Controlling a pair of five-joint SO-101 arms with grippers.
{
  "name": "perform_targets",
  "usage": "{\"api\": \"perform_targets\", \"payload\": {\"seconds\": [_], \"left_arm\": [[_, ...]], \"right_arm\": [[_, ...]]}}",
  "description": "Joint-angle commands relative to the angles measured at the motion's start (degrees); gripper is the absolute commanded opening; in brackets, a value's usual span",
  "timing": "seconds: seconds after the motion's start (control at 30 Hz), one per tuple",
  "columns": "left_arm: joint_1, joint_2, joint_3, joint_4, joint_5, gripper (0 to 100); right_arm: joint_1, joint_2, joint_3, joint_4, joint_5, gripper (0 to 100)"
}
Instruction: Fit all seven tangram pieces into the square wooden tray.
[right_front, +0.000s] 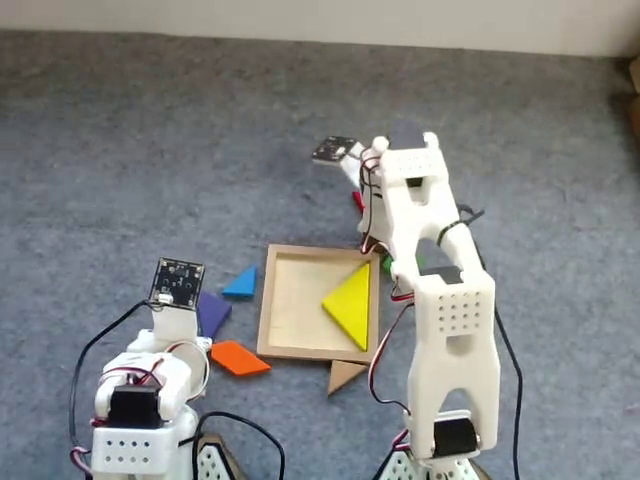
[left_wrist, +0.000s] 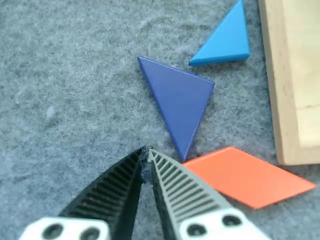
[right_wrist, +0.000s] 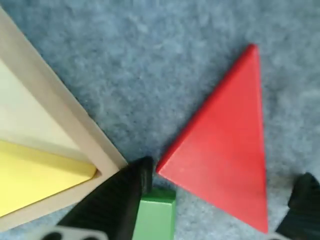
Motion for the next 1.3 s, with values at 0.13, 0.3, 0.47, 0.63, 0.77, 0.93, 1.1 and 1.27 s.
{"api": "perform_targets", "payload": {"seconds": [0.13, 0.3, 0.47, 0.63, 0.77, 0.93, 1.1, 1.27], "left_arm": [[0.92, -1.36, 1.19, 0.18, 0.26, 0], [0.92, -1.36, 1.19, 0.18, 0.26, 0], [0.92, -1.36, 1.19, 0.18, 0.26, 0], [0.92, -1.36, 1.19, 0.18, 0.26, 0], [0.92, -1.36, 1.19, 0.18, 0.26, 0], [0.92, -1.36, 1.19, 0.18, 0.26, 0], [0.92, -1.36, 1.19, 0.18, 0.26, 0], [0.92, -1.36, 1.19, 0.18, 0.26, 0]], "right_arm": [[0.13, -0.04, -0.04, -1.36, 0.44, 38.9], [0.13, 3.03, -0.48, -1.27, 0.53, 36.1], [0.13, 4.97, -5.05, -1.19, 0.18, 27.2], [0.31, 4.53, -9.10, -0.75, 0.18, 26.4], [0.13, 4.53, -13.93, 4.09, 0.35, 26.3], [-0.13, 4.70, -21.76, 11.30, 0.44, 26.3], [-1.10, 4.53, -27.38, 15.60, 0.35, 26.3], [-3.21, 4.44, -28.09, 15.96, 0.09, 26.2]]}}
